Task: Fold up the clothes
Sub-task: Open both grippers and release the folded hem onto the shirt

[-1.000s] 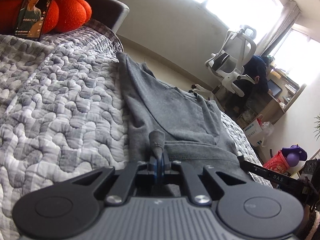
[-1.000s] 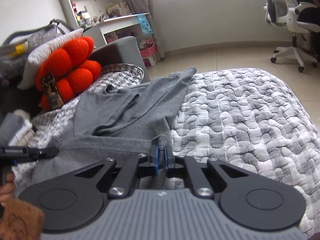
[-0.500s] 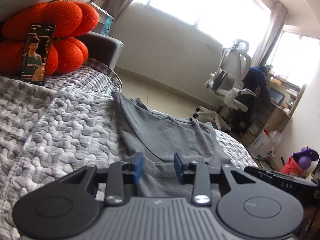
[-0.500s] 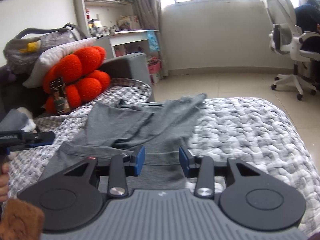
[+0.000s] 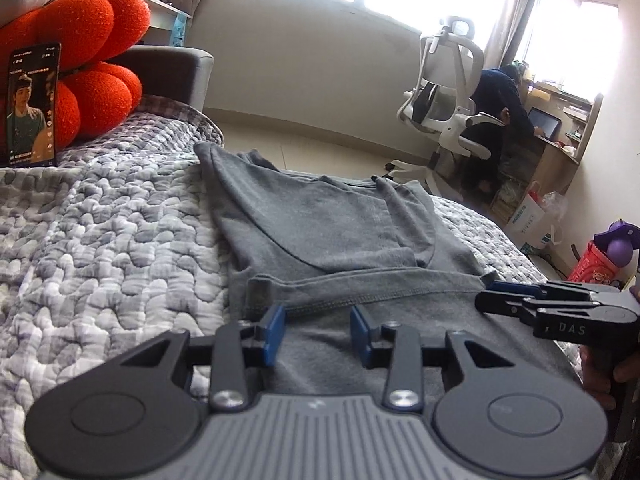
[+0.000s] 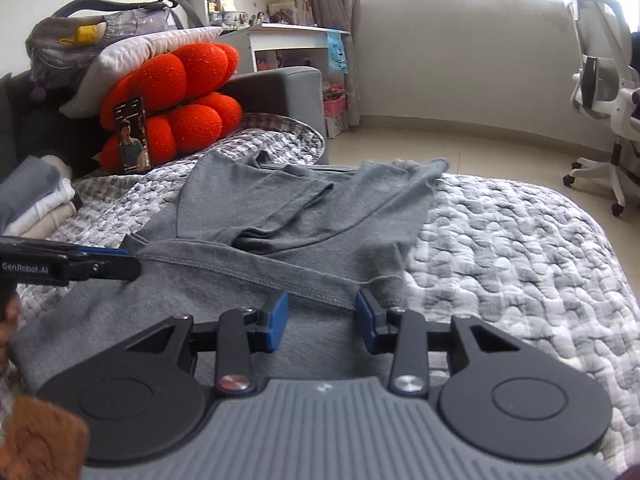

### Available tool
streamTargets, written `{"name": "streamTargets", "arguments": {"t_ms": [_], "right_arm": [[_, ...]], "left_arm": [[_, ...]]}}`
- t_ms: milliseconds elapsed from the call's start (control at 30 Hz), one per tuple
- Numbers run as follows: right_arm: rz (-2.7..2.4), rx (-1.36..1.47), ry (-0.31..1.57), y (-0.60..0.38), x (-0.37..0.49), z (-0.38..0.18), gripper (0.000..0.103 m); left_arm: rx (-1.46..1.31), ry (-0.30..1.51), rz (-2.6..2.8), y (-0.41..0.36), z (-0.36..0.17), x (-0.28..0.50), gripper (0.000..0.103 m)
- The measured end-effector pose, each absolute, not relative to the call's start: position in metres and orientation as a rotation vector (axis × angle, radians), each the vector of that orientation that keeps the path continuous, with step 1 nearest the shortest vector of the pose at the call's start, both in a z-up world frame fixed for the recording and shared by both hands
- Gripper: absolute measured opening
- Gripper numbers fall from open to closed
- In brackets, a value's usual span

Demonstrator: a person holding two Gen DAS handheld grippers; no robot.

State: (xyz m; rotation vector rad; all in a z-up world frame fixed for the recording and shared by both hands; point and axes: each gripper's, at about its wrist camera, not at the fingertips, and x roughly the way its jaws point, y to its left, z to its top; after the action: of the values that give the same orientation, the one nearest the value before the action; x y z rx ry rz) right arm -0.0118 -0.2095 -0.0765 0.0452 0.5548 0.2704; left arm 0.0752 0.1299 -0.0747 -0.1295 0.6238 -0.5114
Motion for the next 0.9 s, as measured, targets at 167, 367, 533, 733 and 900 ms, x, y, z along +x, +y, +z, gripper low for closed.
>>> {"name": "streamTargets", "arguments": {"t_ms": [167, 367, 533, 733, 900], "right_arm": [[0.267, 0.061, 0.551, -0.212, -0.025, -0.066, 0.044], [0.404, -0.016, 0.564, -0.190, -0.041, -0.063, 0.044], [0.449, -0.126, 0.578, -0.189, -0.052, -0.078, 0.045], [0.413, -0.088, 0.601, -0.219, -0.064, -0.075, 0.045], [0.374, -0.082, 0.628, -0.237, -0.079, -0.075, 0.052]], "left_arm": [[-0.179, 0.603, -0.531, 0.141, -0.063, 0.065, 0.038], [-0.081, 0.623, -0.708, 0.123, -0.062, 0.045, 0.038], [0.112, 0.632, -0.770, 0.119, -0.073, 0.025, 0.038], [0.092, 0.687, -0.786, 0.138, -0.070, 0.021, 0.038], [0.116, 0.718, -0.763, 0.148, -0.066, 0.010, 0.038]]}}
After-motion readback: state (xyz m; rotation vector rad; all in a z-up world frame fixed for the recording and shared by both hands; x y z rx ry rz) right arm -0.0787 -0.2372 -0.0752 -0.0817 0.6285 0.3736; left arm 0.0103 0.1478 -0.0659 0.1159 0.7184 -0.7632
